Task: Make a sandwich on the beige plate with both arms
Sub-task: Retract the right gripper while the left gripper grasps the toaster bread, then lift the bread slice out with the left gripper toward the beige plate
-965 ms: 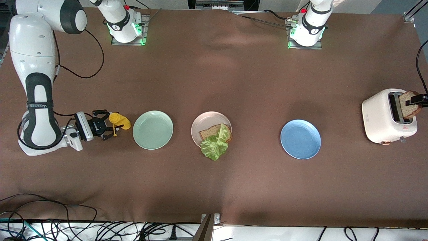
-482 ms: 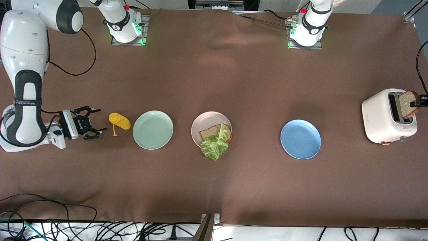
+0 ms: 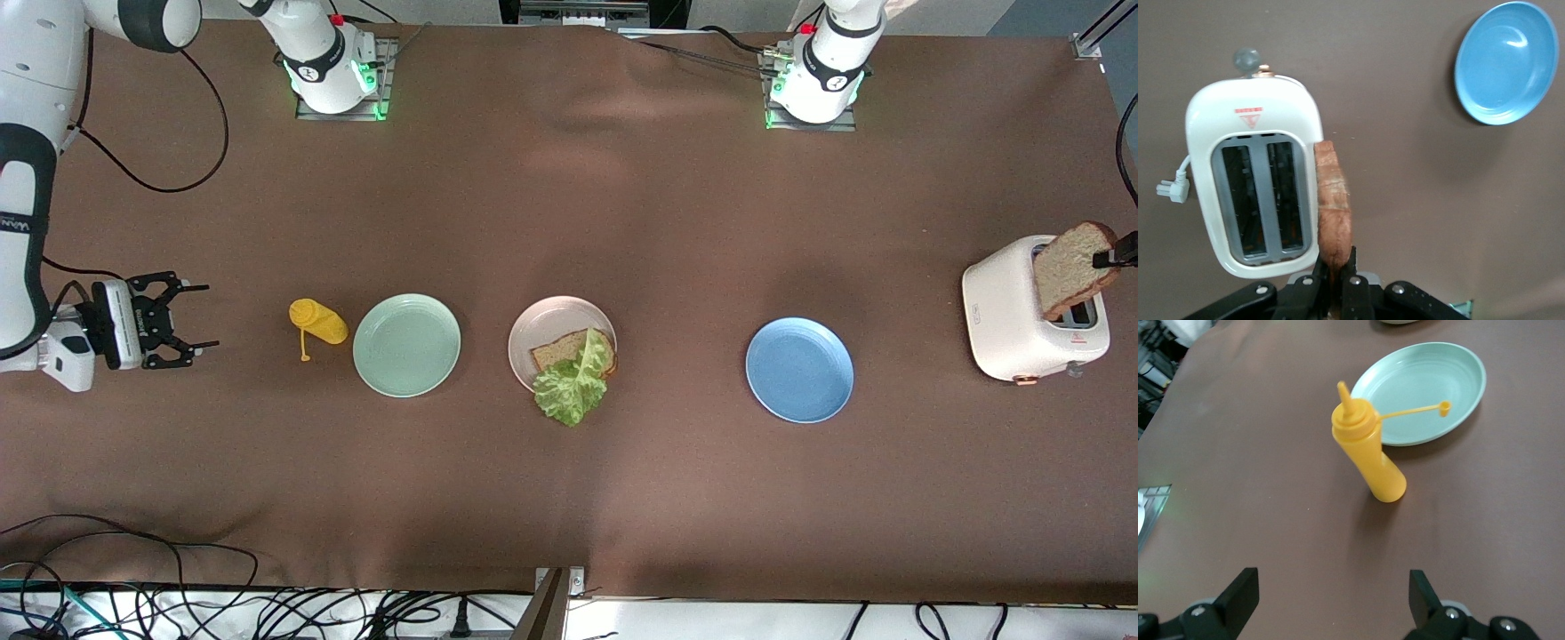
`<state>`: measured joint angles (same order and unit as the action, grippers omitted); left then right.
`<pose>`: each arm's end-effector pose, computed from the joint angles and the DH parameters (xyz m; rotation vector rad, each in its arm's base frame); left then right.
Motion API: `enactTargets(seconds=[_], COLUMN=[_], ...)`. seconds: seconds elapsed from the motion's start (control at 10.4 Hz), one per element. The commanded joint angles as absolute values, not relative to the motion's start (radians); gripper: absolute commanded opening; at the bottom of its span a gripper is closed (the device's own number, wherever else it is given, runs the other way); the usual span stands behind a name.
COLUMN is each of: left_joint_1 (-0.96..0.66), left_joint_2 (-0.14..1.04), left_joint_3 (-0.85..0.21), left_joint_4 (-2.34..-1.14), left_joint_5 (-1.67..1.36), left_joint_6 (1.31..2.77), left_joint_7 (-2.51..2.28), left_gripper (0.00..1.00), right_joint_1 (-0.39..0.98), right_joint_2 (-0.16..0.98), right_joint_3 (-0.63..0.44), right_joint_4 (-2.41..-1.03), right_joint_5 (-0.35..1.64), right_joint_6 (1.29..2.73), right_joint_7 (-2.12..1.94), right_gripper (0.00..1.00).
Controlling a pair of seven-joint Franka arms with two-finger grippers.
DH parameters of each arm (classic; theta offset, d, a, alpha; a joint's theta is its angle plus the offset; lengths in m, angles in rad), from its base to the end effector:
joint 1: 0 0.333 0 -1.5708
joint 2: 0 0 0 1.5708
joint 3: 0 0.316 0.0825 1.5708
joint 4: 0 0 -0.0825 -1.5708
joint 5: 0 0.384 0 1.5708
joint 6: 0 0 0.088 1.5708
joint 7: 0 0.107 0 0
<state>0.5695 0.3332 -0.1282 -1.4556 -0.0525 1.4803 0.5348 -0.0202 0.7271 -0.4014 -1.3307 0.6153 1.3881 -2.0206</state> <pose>0.5634 0.2709 0.4753 2.8932 -0.1298 -0.3291 0.6489 -0.1537 0.2981 -1.7746 -1.6990 -0.1412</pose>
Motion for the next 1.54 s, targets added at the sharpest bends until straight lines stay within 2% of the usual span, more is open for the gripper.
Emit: enactTargets(seconds=[0.0, 0.29, 0.48, 0.68, 0.96, 1.16, 1.25, 1.45], left_joint_1=[0.569, 0.569, 0.554, 0.467, 0.397, 0.304, 0.261, 0.171], left_joint_2=[0.308, 0.304, 0.316, 0.339, 0.354, 0.365, 0.376, 0.390], left_joint_3=[-0.199, -0.331, -0.370, -0.376, -0.376, -0.376, -0.376, -0.377], left_joint_4=[-1.405, -1.408, -1.422, -1.431, -1.506, -1.549, -1.580, -1.623], left_joint_5=[-0.105, -0.220, -0.377, -0.402, -0.527, -0.537, -0.566, -0.684], left_joint_6=[1.401, 1.381, 1.391, 1.465, 1.639, 1.779, 1.874, 2.049], left_joint_7=[0.410, 0.157, -0.005, -0.168, -0.224, -0.263, -0.309, -0.324], left_gripper=[0.00, 0.00, 0.00, 0.00, 0.00, 0.00, 0.00, 0.00], right_joint_1=[0.018, 0.073, 0.092, 0.092, 0.092, 0.092, 0.095, 0.094], right_joint_2=[0.611, 0.499, 0.407, 0.338, 0.252, 0.209, 0.198, 0.137], right_joint_3=[-0.396, -0.391, -0.338, -0.263, -0.097, -0.020, -0.014, -0.056], right_joint_4=[-1.376, -1.393, -1.445, -1.482, -1.509, -1.537, -1.537, -1.627], right_joint_5=[0.514, 0.375, 0.261, 0.133, -0.059, -0.107, -0.107, -0.080], right_joint_6=[1.416, 1.423, 1.463, 1.494, 1.496, 1.500, 1.525, 1.737], right_joint_7=[-1.788, -1.391, -1.144, -0.914, -0.514, -0.294, -0.260, -0.235], right_gripper=[1.00, 1.00, 1.00, 1.00, 1.00, 1.00, 1.00, 1.00])
